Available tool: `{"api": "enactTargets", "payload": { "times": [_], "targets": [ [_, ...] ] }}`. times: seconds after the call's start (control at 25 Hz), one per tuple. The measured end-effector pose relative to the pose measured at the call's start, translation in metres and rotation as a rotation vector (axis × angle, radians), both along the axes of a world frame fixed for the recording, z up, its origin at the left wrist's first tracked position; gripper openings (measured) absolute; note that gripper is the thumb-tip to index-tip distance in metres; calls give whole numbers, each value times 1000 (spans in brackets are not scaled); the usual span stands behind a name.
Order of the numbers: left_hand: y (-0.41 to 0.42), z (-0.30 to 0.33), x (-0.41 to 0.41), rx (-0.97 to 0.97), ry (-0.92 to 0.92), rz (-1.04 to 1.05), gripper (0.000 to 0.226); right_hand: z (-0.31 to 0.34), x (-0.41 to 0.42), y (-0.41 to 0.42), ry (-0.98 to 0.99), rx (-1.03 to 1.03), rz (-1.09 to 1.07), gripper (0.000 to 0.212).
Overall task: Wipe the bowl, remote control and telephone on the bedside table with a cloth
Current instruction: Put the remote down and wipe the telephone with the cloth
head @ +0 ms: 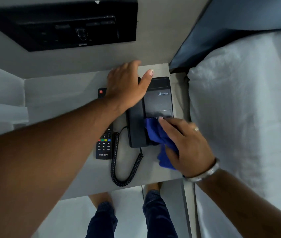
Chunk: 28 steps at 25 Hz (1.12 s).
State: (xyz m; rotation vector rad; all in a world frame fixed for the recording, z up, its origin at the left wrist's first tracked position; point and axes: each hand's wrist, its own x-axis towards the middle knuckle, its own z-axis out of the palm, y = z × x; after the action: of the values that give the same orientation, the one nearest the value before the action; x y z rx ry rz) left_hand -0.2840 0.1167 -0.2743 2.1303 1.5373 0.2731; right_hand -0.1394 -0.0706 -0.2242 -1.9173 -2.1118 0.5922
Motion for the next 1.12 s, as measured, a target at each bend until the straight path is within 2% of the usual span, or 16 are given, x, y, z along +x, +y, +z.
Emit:
{"api": "enactTargets", "payload": {
  "times": [0.08,0.2,0.4,0.44,0.52,0.6,0.68,0.76,0.8,0.88,0.96,1.12],
  "targets": [
    [12,0,-19,22,-2,-43,56,2,-11,44,-54,75,139,68],
    [13,-5,-30,-3,101,-190,44,-12,-25,83,-171,27,285,64],
    [5,-9,-29,75,173,-167,42,-42,-26,0,-349,-118,773,72],
    [5,-8,-29,74,196,-166,44,-40,-25,-12,-365,-133,791,73],
    [5,-4,-28,68,202,-131,52,-36,-25,-23,-310,-136,712,74],
    [-11,2,-33,57,116,1,59,-27,-20,-20,-172,-132,542,73],
    [-49,7,-41,59,41,151,63,-13,-7,-5,-127,-68,335,62],
    [-104,6,-44,-17,86,212,70,2,5,22,-117,-33,184,53],
    [-127,3,-42,-86,134,203,74,6,5,38,-118,-37,174,53],
    [-157,-8,-36,-201,225,160,78,3,-6,66,-168,-100,293,57],
    [-163,-16,-31,-218,268,143,78,-10,-22,87,-253,-192,414,63],
    [-158,-19,-31,-203,289,116,77,-26,-29,144,-401,-148,462,64]
  ]
}}
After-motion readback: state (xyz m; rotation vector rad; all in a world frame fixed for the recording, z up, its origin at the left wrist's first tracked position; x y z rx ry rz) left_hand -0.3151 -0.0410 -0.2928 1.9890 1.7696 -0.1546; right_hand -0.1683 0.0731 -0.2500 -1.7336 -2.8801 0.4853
